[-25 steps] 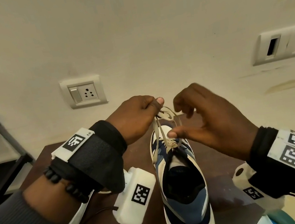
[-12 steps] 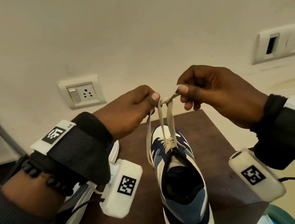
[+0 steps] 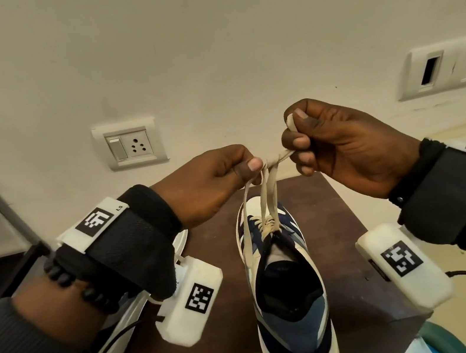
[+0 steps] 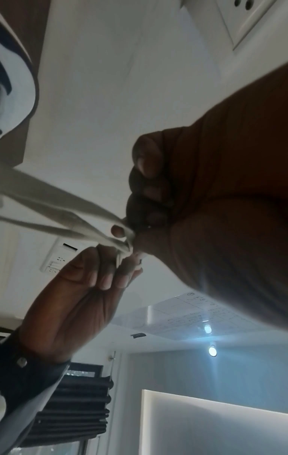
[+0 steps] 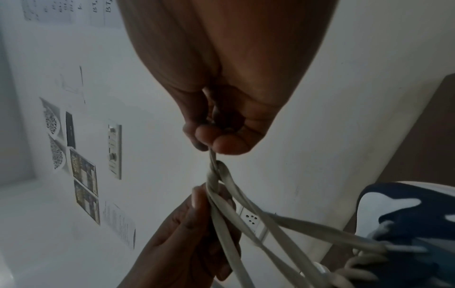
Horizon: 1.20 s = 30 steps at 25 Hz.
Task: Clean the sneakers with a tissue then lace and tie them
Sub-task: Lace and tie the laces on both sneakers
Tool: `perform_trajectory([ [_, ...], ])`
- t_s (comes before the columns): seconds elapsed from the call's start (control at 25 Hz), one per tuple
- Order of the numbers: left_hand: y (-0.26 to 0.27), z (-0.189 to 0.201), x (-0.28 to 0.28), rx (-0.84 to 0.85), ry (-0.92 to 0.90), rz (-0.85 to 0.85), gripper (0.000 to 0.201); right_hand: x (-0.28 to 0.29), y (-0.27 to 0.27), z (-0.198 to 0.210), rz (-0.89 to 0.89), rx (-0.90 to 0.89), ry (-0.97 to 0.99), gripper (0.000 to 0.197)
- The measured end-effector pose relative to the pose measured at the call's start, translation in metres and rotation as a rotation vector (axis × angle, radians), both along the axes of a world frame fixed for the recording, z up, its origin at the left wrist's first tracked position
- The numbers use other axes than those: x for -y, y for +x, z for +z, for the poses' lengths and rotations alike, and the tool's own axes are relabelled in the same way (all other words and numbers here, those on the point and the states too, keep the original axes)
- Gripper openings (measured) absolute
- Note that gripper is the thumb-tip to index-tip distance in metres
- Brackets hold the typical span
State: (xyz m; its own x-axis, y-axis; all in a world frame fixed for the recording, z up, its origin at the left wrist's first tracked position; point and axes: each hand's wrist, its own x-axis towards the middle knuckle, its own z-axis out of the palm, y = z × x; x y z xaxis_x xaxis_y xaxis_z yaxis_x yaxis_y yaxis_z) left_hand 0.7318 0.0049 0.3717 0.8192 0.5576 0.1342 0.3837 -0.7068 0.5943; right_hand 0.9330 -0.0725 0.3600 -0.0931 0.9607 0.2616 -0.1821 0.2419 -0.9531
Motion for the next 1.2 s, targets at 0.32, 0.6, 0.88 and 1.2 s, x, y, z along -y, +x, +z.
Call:
perform_trajectory([
  [0.32, -0.01, -0.014, -0.009, -0.034, 0.024, 0.025, 0.026, 0.002, 0.002, -0.009, -0.067, -0.061, -0.013, 0.023],
  [0.6, -0.026, -0.047, 0.003, -0.085, -0.105, 0.173, 0.029, 0.01, 0.001, -0.031, -0.064, -0.046, -0.126, 0.015],
  [0.88, -0.016, -0.07, 0.009, 0.065, -0.118, 0.066, 0.033, 0.002, -0.006, -0.054, -0.126, 0.32, -0.29, 0.021],
  [1.2, -0.013, -0.065, 0.014, 0.116, -0.042, 0.03, 0.018, -0.004, -0.012, -0.045, 0.073, 0.827, -0.213, 0.024],
])
